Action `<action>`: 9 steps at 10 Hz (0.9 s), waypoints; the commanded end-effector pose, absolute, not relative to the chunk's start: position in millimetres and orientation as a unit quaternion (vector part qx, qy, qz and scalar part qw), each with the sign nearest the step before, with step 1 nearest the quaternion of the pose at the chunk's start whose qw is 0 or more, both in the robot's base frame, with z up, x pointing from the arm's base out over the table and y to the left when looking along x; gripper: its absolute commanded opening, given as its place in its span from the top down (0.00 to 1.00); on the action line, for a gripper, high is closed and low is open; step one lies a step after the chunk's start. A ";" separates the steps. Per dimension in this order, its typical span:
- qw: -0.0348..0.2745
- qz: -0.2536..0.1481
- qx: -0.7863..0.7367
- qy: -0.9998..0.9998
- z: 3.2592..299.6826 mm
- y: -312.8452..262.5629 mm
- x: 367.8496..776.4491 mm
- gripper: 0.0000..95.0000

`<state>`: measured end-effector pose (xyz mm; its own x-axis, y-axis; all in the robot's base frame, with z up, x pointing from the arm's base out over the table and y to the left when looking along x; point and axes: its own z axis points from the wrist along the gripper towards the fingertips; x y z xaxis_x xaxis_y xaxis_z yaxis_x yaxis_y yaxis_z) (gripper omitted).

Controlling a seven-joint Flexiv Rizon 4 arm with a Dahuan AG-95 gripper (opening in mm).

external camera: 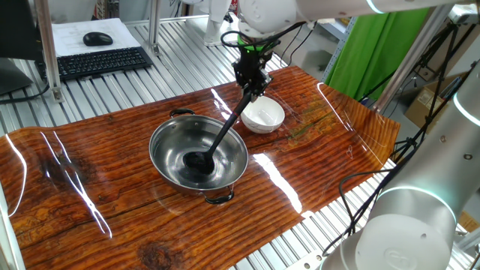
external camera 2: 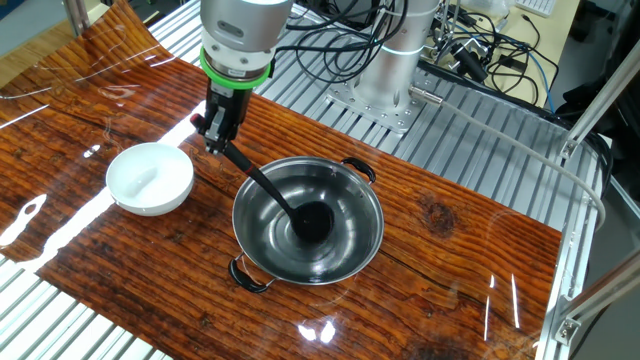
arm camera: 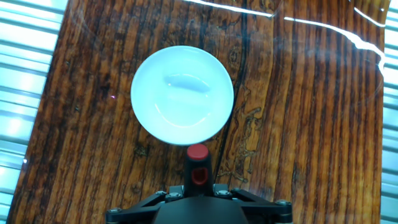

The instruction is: Scoop water with a large spoon from one bowl to another

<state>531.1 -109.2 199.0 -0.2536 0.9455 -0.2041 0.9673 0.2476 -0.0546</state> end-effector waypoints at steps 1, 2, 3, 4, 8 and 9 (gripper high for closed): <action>0.067 -0.087 0.605 0.788 200.0 -108.6 531.9 1.00; 0.068 -0.089 0.603 0.790 200.3 -108.8 532.0 1.00; 0.068 -0.091 0.601 0.791 201.2 -109.1 532.7 1.00; 0.068 -0.092 0.599 0.792 202.5 -109.2 533.0 1.00; 0.069 -0.100 0.592 0.797 206.3 -108.0 532.6 1.00; 0.069 -0.102 0.590 0.798 207.8 -107.8 532.9 1.00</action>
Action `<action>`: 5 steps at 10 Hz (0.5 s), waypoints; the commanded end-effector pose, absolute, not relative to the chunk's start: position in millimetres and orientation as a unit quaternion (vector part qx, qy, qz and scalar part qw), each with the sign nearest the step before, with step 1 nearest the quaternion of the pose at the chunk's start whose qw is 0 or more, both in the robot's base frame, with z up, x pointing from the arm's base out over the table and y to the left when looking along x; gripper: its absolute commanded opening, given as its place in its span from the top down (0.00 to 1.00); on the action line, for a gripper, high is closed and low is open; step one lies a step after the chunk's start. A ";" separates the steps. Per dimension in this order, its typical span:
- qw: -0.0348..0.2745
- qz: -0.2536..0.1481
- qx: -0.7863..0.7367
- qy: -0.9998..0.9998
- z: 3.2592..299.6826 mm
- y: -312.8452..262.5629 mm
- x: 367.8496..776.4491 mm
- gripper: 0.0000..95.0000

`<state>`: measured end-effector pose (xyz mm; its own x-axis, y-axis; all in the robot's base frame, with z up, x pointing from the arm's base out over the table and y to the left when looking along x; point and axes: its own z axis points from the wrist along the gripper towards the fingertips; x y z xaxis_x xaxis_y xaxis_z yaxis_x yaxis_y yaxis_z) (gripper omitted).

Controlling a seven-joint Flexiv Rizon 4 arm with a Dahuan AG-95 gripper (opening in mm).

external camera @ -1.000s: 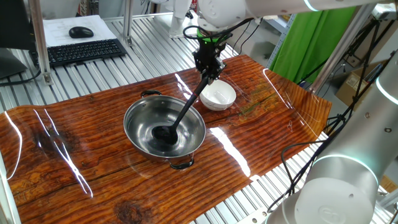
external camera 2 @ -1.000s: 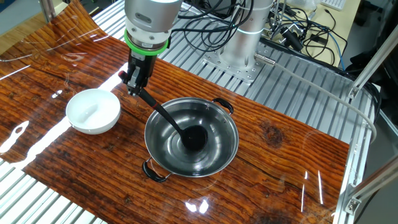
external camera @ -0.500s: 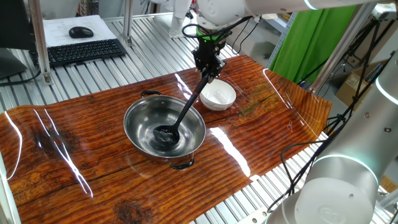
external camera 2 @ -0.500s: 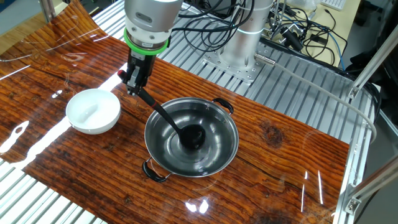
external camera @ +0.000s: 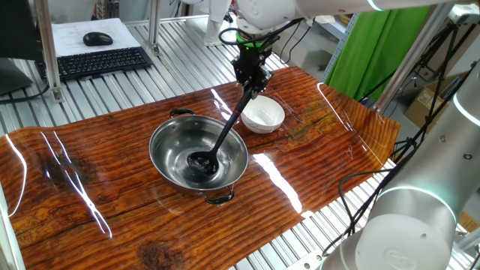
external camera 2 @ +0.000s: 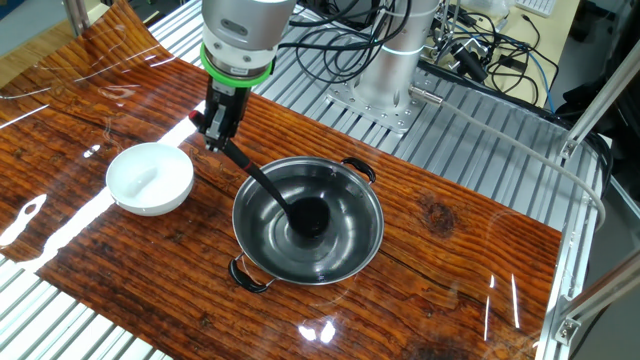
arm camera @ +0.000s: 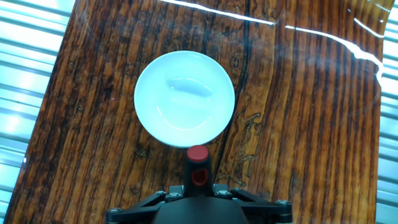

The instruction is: Scoop water with a large spoon from one bowl to another

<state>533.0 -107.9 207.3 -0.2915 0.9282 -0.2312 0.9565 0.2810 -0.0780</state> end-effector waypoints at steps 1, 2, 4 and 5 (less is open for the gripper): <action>0.069 -0.102 0.590 0.798 209.0 -108.4 533.2 1.00; 0.067 -0.103 0.589 0.798 209.9 -108.7 533.2 1.00; 0.066 -0.105 0.588 0.800 212.6 -109.0 533.5 1.00; 0.067 -0.108 0.586 0.800 214.1 -108.6 533.4 1.00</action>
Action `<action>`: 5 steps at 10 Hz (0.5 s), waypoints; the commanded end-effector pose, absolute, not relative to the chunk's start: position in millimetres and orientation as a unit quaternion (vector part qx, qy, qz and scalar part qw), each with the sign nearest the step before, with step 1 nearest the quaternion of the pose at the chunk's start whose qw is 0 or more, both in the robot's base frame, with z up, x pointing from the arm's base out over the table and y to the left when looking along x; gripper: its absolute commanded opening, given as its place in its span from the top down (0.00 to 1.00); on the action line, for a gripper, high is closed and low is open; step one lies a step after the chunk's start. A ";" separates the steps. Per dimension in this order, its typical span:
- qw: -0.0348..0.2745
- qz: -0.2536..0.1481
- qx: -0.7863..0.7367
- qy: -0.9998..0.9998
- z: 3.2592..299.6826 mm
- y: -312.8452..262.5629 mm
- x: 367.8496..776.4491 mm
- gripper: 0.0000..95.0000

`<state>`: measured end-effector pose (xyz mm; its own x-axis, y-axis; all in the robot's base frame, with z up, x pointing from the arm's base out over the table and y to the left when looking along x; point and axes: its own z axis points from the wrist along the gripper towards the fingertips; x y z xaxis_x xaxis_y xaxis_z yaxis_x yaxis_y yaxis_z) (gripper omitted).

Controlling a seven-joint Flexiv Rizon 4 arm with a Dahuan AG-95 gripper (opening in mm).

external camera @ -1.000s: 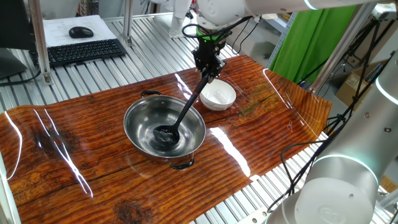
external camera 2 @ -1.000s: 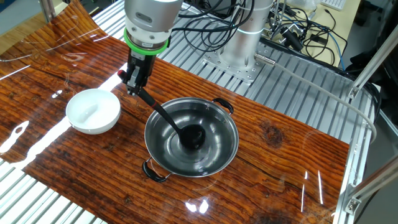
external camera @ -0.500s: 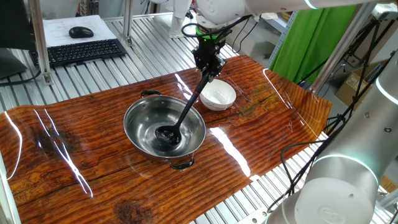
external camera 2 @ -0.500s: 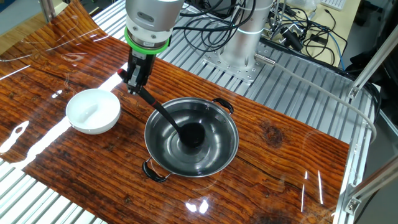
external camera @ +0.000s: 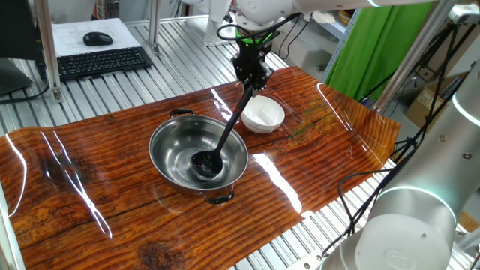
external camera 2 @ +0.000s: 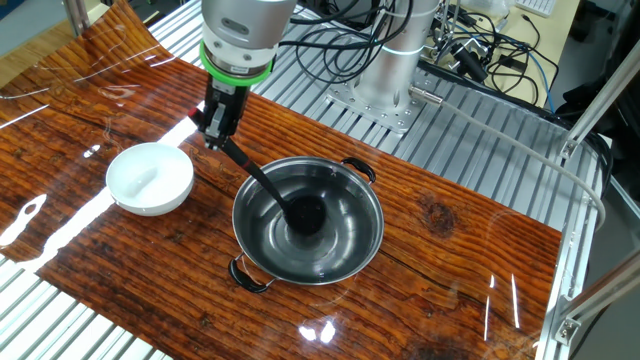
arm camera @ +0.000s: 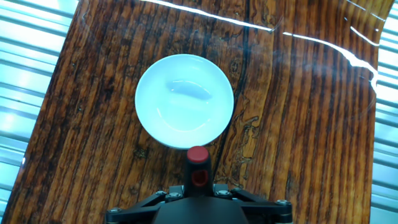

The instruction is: Scoop water with a large spoon from one bowl to another

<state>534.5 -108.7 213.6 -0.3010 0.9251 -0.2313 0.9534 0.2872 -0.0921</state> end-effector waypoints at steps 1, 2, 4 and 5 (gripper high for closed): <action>0.067 -0.109 0.585 0.801 215.8 -108.3 533.5 1.00; 0.066 -0.110 0.586 0.800 216.6 -108.2 533.6 1.00; 0.063 -0.113 0.587 0.800 220.2 -107.5 533.7 1.00; 0.061 -0.112 0.587 0.799 221.5 -107.7 533.5 1.00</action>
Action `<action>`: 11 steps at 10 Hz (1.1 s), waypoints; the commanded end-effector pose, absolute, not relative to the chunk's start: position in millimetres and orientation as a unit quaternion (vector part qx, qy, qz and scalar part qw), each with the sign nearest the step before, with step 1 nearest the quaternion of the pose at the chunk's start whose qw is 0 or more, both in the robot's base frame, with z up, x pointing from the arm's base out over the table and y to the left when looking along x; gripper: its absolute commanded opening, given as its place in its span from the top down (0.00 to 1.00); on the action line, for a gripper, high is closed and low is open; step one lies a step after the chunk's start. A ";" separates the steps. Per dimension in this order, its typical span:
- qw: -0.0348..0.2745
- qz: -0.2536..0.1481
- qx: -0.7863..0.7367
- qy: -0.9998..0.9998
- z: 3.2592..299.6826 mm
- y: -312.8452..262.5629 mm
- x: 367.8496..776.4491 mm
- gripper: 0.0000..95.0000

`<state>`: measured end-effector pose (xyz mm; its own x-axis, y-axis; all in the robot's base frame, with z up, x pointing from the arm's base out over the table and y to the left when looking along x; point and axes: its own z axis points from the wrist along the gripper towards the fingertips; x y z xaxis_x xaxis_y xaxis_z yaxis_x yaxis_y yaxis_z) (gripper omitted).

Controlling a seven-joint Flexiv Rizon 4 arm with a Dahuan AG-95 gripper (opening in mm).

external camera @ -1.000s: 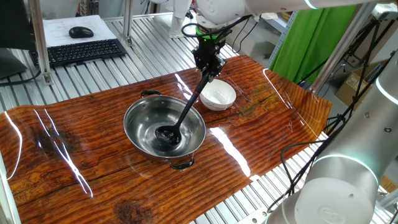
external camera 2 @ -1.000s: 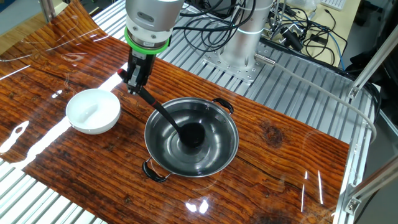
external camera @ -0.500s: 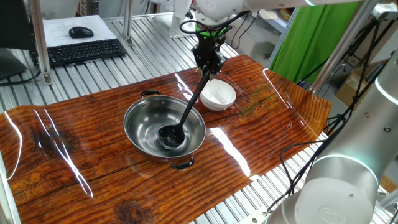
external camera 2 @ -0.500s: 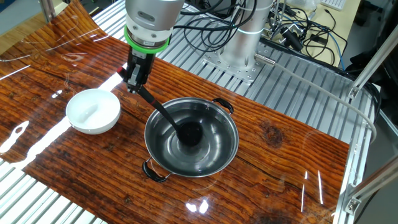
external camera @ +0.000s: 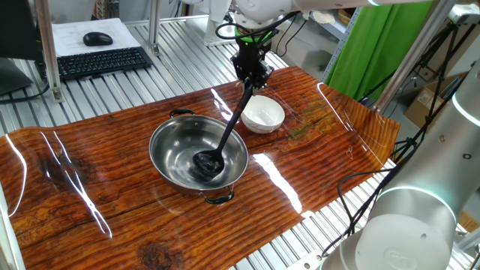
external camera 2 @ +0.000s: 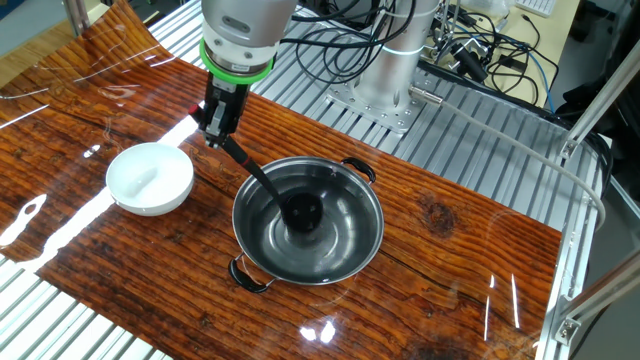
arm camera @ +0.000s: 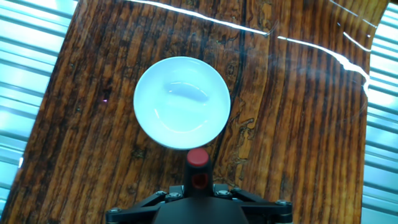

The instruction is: Scoop water with a large spoon from one bowl to another

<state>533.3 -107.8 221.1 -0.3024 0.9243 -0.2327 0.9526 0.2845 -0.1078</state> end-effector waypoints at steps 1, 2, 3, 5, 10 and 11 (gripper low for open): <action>0.061 -0.113 0.586 0.800 222.1 -107.9 533.8 1.00; 0.060 -0.113 0.585 0.801 222.6 -108.1 533.9 1.00; 0.060 -0.114 0.585 0.801 222.9 -108.0 534.0 1.00; 0.058 -0.117 0.587 0.799 227.6 -105.0 533.5 1.00; 0.054 -0.119 0.587 0.799 234.7 -103.9 533.8 1.00; 0.054 -0.117 0.588 0.798 234.9 -104.0 533.9 1.00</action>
<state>534.1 -104.3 235.0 -0.3012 0.9263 -0.2264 0.9521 0.2789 -0.1256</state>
